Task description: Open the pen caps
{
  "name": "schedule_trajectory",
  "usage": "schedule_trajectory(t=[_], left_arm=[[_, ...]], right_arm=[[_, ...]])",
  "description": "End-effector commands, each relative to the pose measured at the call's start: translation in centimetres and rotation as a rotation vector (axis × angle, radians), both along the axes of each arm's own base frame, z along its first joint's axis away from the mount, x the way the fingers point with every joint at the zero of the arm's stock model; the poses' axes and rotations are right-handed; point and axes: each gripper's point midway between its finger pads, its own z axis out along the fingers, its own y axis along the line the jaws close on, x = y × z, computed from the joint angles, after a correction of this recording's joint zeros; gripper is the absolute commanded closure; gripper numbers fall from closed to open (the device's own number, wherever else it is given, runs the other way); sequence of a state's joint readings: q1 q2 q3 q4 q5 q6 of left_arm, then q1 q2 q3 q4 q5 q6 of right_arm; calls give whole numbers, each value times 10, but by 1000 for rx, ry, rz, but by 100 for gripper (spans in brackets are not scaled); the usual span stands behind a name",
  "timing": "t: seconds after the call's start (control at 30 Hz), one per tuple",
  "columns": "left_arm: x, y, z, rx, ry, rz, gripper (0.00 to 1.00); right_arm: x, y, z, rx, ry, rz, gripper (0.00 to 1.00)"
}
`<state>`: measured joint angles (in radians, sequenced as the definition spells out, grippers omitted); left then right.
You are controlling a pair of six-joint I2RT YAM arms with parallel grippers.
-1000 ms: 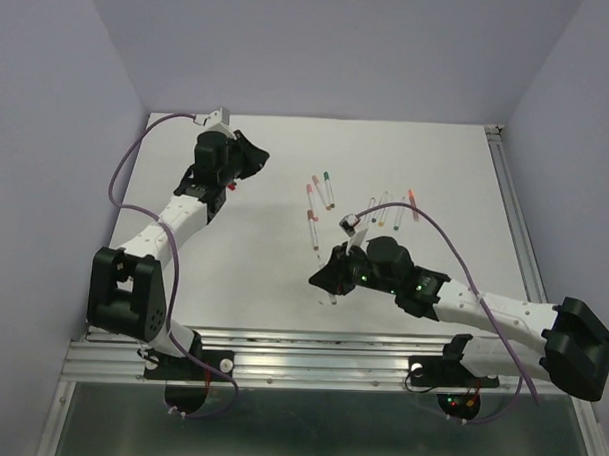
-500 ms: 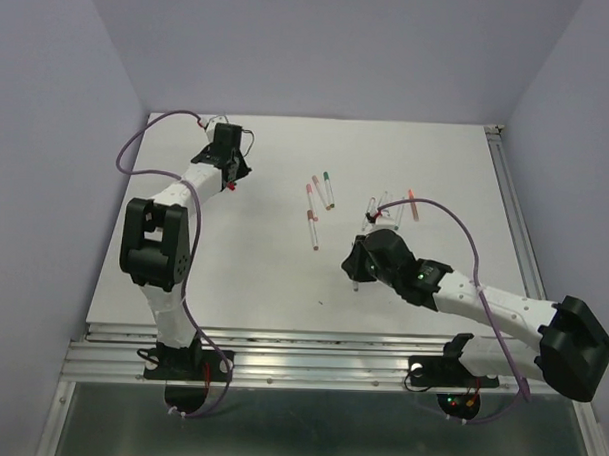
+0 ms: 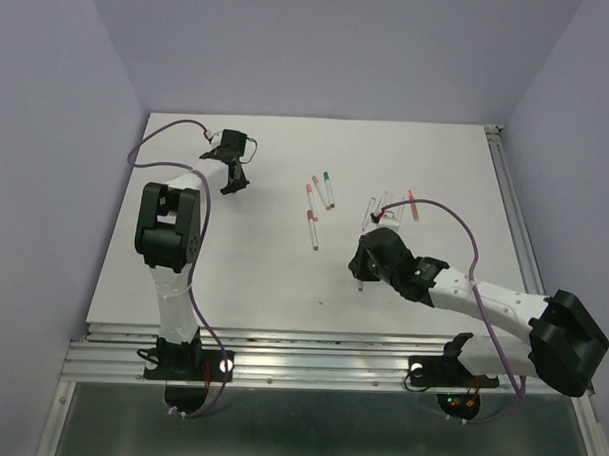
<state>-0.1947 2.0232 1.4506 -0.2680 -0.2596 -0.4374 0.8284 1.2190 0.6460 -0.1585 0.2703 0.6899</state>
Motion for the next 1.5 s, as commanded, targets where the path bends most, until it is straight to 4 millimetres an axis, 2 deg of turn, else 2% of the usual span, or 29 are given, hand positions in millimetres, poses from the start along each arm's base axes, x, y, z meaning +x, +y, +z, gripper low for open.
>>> schedule_trajectory(t=[0.0,0.07,0.27,0.37,0.4,0.53,0.57,0.6,0.63,0.67,0.73,0.8,0.83,0.9,0.97,1.03,1.2,1.33,1.47], left_arm=[[9,2,19,11,-30,-8,63],[8,-3,18,-9,-25,-29,56],[1,-8,21,-36,-24,-42,48],[-2,-14,33,-68,-49,-65,41],[-3,-18,42,-88,-70,-77,35],[-12,-41,72,-145,-158,-133,24],[-19,-46,72,-138,-161,-149,19],[-23,-62,91,-149,-212,-189,5],[-27,-68,98,-152,-235,-210,2],[-37,-76,106,-163,-254,-241,1],[-50,-93,120,-184,-300,-281,1],[-58,-102,127,-202,-324,-310,1],[-64,-116,131,-228,-338,-344,1],[-73,-130,137,-271,-375,-385,1],[-86,-152,131,-312,-372,-446,1],[-91,-165,126,-336,-355,-466,1],[-92,-171,110,-332,-315,-472,1],[-92,-170,109,-331,-308,-468,1],[-92,-168,110,-324,-309,-458,1]], right_arm=[[13,0,12,16,-24,-48,98],[15,-3,11,12,-23,-56,97],[21,-10,16,1,-33,-91,96],[30,-19,18,-12,-34,-124,95],[35,-23,17,-21,-30,-135,95],[62,-48,18,-71,-35,-209,94],[72,-60,19,-88,-43,-245,94],[84,-72,20,-112,-47,-274,93],[85,-73,16,-132,-45,-261,93],[98,-83,22,-142,-66,-275,93],[119,-96,21,-189,-85,-300,92],[133,-104,19,-216,-79,-319,91],[139,-112,18,-230,-67,-335,91],[157,-113,16,-256,-63,-339,90],[169,-119,10,-282,-56,-364,88],[181,-123,13,-297,-65,-389,87],[199,-130,2,-311,-34,-414,84],[207,-127,-10,-316,-3,-408,80],[206,-132,-19,-328,28,-432,74]])
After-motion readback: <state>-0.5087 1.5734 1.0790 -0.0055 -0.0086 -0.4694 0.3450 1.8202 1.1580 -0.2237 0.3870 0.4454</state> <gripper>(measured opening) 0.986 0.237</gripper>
